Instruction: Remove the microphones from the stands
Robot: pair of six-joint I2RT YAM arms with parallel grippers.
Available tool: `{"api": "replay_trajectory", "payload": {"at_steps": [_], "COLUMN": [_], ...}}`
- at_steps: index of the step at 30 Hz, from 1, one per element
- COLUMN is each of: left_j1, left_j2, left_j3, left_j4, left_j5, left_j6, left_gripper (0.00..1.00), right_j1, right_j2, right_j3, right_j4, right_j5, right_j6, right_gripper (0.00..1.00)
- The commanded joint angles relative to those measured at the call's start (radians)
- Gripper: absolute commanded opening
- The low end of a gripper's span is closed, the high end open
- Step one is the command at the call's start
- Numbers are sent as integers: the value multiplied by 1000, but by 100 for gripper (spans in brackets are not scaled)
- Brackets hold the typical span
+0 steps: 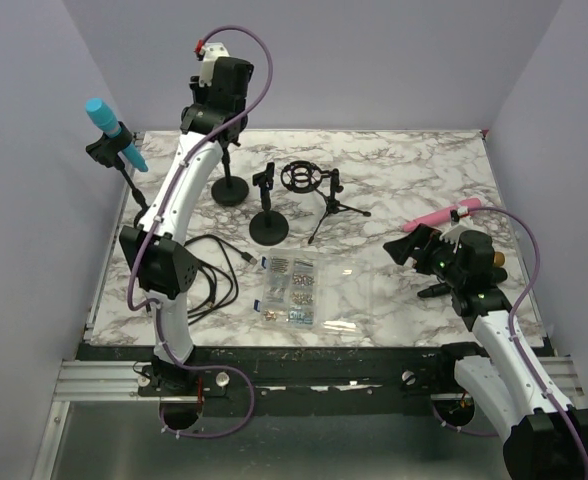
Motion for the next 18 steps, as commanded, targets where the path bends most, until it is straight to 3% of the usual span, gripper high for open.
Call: {"api": "replay_trajectory", "payload": {"at_steps": [1,11,18], "left_j1": [-71,-93,-94], "left_j2": [-96,-243,-296], "left_j3": [2,-261,-375], "left_j4": [5,90,310], "left_j5": [-30,15,-147], "left_j6": [1,-71,61], "left_gripper": [11,12,6], "right_j1": [-4,-4,-4], "right_j2": [-1,4,22], "right_j3": [-15,-17,-17], "right_j4": [27,32,37], "right_j5": [14,11,7], "right_j6": [5,6,8], "right_gripper": [100,100,100]}}
